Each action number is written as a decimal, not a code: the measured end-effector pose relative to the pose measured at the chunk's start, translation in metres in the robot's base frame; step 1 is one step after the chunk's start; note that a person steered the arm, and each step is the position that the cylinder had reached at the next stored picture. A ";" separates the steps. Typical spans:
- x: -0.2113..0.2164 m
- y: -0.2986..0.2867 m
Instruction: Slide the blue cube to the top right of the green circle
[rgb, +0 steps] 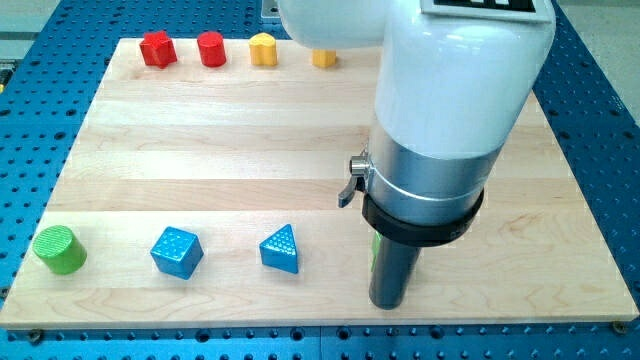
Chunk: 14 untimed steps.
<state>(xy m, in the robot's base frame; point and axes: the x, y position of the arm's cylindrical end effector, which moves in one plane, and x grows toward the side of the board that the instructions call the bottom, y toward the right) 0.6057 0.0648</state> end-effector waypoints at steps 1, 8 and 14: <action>0.000 0.007; -0.044 -0.163; -0.047 -0.267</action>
<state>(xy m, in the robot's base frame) 0.5589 -0.2025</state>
